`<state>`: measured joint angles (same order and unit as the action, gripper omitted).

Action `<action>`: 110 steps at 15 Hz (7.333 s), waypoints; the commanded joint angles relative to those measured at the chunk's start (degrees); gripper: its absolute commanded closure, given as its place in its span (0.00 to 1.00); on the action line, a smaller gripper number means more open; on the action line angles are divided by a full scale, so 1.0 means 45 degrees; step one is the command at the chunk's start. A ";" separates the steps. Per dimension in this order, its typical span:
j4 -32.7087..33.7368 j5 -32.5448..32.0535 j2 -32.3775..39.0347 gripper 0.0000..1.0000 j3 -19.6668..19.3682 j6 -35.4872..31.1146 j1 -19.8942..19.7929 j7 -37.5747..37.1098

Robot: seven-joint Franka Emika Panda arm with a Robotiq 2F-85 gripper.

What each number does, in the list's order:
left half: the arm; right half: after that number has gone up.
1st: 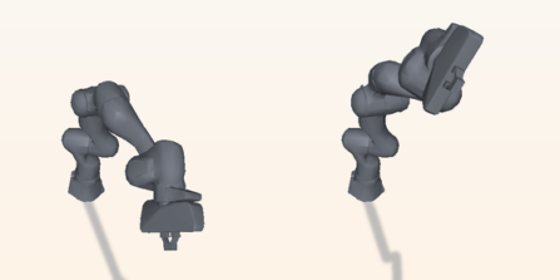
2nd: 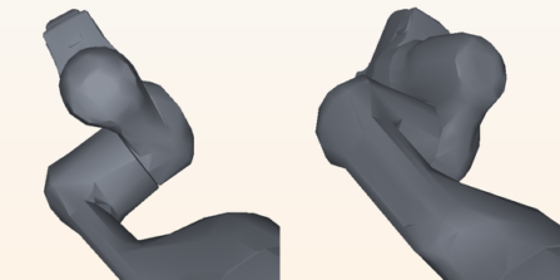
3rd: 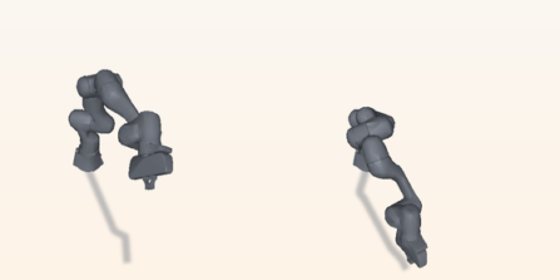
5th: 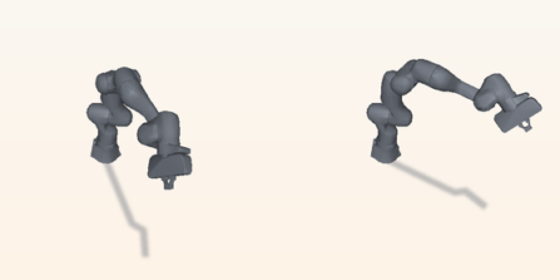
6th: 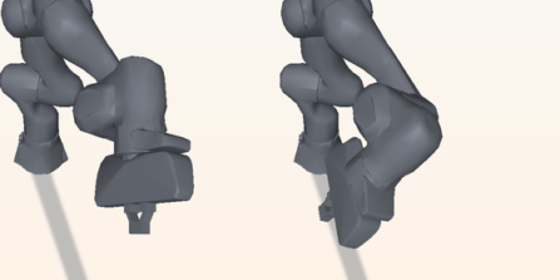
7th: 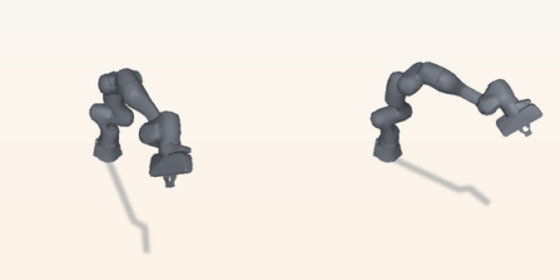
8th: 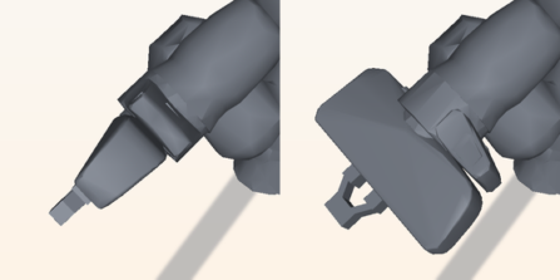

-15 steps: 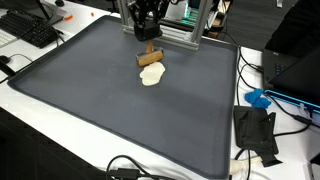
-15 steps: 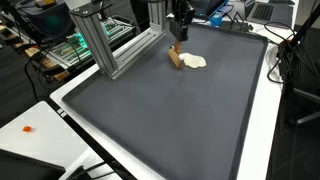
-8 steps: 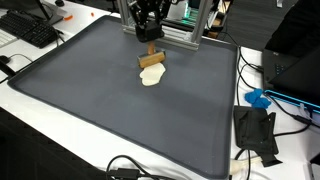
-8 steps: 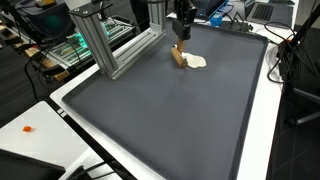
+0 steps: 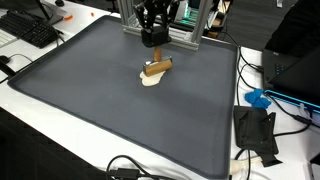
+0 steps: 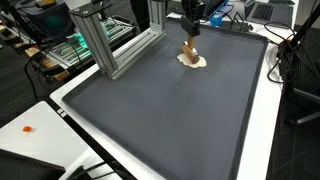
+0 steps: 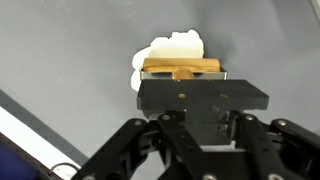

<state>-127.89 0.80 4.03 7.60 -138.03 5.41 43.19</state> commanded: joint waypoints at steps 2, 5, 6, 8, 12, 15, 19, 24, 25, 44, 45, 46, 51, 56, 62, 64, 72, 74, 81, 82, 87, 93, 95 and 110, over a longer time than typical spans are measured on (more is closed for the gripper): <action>-0.0375 0.0506 0.0359 0.78 0.0176 -0.0928 0.0064 0.0153; -0.0345 0.0729 0.0503 0.78 0.0258 -0.1281 0.0074 0.0061; -0.0336 0.0796 0.0561 0.78 0.0288 -0.1410 0.0075 0.0011; -0.0315 0.0935 0.0677 0.78 0.0346 -0.1638 0.0073 -0.0083; -0.0323 0.0829 0.0562 0.78 0.0274 -0.1534 -0.0012 -0.0313; -0.0433 0.0343 0.0207 0.78 0.0071 -0.0869 -0.0111 -0.0832; -0.0543 0.0096 -0.0248 0.78 -0.0143 0.0281 -0.0230 -0.1142; -0.0482 -0.0056 -0.0562 0.78 -0.0421 0.1790 -0.0288 -0.1438; -0.0494 0.0116 -0.0582 0.78 -0.0456 0.1855 -0.0285 -0.1603; -0.0979 -0.1637 -0.0051 0.78 -0.0539 -0.2107 0.0143 -1.2148; -0.0977 -0.1969 0.0008 0.78 -0.0557 -0.2183 0.0187 -1.2730; -0.0961 -0.2402 0.0077 0.78 -0.0592 -0.2275 0.0241 -1.3421; -0.0822 -0.3703 0.0245 0.78 -0.0710 -0.2586 0.0382 -1.5729; -0.0759 -0.3816 0.0517 0.78 -0.0815 -0.3192 0.0383 -1.6776; -0.0760 -0.2627 0.0289 0.78 -0.0883 -0.3098 0.0285 -1.6272; -0.0718 -0.2111 -0.0006 0.78 -0.0873 -0.2689 0.0250 -1.6041; -0.0840 -0.1337 -0.1373 0.78 -0.0796 -0.1160 0.0128 -1.5116; -0.1006 -0.1120 -0.1959 0.78 -0.0718 -0.0624 0.0135 -1.4835; -0.1939 -0.0189 -0.4602 0.78 -0.0266 0.1545 0.0357 -1.3322; -0.2098 -0.0119 -0.4990 0.78 -0.0201 0.1815 0.0392 -1.3128; -0.2986 0.0095 -0.6873 0.78 0.0042 0.3116 0.0568 -1.2384; -0.3757 0.0543 -0.8649 0.78 0.0118 0.4689 0.0955 -1.1832; -0.3931 0.0811 -0.9106 0.78 0.0127 0.5059 0.1102 -1.1721; -0.4879 0.1475 -1.0727 0.78 0.0541 0.6364 0.1285 -1.1911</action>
<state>-148.12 5.93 -41.32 9.54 -110.71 11.10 -10.71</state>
